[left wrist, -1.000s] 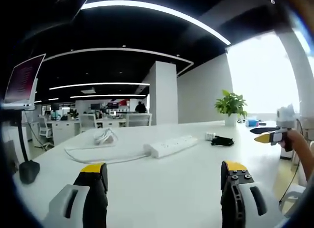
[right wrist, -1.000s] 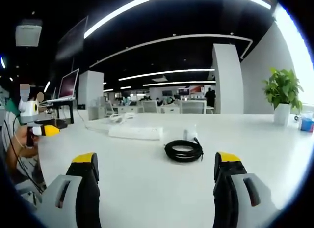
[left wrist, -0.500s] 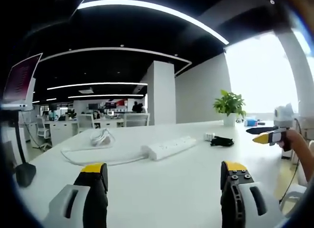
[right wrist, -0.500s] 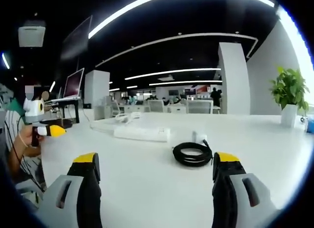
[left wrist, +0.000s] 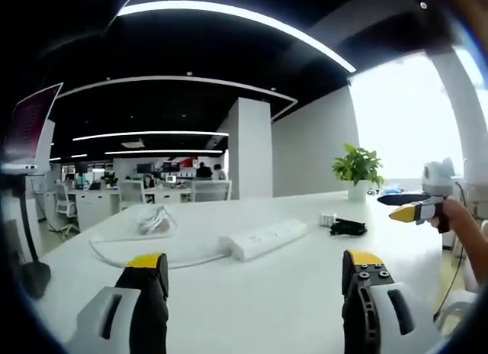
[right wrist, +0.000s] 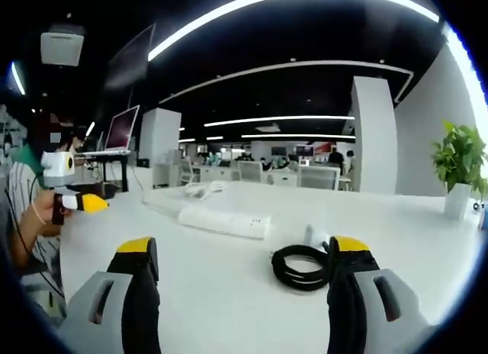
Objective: Straighten the power strip on the desk, plug the charger into it
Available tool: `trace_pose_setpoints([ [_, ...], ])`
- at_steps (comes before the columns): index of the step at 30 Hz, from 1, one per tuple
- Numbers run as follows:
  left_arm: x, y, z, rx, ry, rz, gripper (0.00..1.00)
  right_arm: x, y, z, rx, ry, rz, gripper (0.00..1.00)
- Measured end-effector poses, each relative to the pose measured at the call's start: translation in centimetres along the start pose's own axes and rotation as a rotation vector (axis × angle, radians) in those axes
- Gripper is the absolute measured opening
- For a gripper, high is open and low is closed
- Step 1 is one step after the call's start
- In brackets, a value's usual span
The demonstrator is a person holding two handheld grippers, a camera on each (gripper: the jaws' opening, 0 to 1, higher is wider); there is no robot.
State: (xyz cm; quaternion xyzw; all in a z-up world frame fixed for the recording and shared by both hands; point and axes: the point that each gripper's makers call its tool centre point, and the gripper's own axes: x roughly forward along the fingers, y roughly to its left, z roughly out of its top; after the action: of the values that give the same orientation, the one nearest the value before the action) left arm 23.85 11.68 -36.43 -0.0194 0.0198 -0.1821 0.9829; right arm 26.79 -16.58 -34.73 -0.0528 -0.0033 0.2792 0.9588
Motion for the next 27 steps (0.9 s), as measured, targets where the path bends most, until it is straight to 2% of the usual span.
trace_pose_setpoints([
  [19, 2.2, -0.4, 1.1, 0.008, -0.03, -0.055, 0.92, 2.7, -1.3, 2.2, -0.035, -0.031, 0.062, 0.9],
  [27, 2.9, -0.4, 1.5, 0.011, -0.049, -0.078, 0.87, 3.7, -0.8, 2.7, -0.046, -0.057, 0.113, 0.87],
])
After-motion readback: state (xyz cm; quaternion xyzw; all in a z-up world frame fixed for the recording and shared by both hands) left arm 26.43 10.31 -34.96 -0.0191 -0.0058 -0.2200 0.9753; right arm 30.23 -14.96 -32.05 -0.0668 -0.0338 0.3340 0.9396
